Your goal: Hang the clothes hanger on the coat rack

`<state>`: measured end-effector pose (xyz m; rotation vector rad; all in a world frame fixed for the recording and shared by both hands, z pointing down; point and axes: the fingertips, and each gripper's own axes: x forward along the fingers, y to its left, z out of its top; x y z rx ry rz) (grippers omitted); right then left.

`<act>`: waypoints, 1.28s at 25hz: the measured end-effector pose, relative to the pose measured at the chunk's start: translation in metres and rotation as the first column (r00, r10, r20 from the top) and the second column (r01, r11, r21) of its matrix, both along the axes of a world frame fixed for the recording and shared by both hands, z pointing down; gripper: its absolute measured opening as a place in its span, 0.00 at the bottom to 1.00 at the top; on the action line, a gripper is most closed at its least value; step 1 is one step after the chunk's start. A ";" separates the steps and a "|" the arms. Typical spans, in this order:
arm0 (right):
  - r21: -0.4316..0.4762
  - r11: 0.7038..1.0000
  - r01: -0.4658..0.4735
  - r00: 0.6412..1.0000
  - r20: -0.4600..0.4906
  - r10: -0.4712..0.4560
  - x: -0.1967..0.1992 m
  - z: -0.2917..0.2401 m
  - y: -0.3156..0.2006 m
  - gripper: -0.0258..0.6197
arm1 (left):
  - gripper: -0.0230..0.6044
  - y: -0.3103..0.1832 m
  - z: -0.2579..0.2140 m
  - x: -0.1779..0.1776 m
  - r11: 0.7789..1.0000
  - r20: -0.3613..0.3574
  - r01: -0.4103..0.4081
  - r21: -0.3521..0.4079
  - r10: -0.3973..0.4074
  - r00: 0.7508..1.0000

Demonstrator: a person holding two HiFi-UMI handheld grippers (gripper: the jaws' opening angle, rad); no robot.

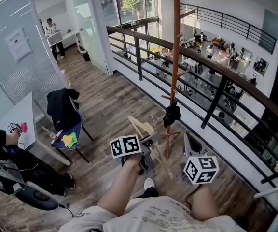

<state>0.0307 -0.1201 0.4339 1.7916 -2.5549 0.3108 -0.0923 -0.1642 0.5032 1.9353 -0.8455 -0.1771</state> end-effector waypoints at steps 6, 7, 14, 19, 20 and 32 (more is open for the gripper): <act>-0.028 1.000 0.011 1.000 -0.006 -0.011 -0.012 0.006 -0.045 0.04 | 0.37 -0.043 0.006 -0.011 1.000 0.000 0.009 -0.027 -0.009 1.000; -0.033 0.999 0.010 1.000 -0.005 -0.011 -0.013 0.008 -0.053 0.04 | 0.37 -0.050 0.009 -0.012 0.999 0.001 0.009 -0.031 -0.009 1.000; -0.051 0.999 -0.003 1.000 -0.012 0.002 -0.014 0.013 -0.105 0.04 | 0.37 -0.104 0.015 -0.013 0.999 0.007 0.002 -0.040 -0.002 1.000; -0.050 0.998 -0.024 1.000 -0.020 0.023 -0.014 0.012 -0.145 0.04 | 0.37 -0.148 0.012 -0.013 0.999 -0.008 -0.015 -0.033 0.015 1.000; -0.050 0.998 -0.032 0.999 -0.021 0.031 -0.011 0.012 -0.152 0.04 | 0.37 -0.155 0.012 -0.010 0.999 -0.011 -0.020 -0.030 0.020 1.000; -0.078 0.992 -0.099 0.995 -0.016 0.098 0.009 0.024 -0.199 0.04 | 0.37 -0.215 0.013 0.004 0.998 -0.002 -0.057 0.000 0.057 0.998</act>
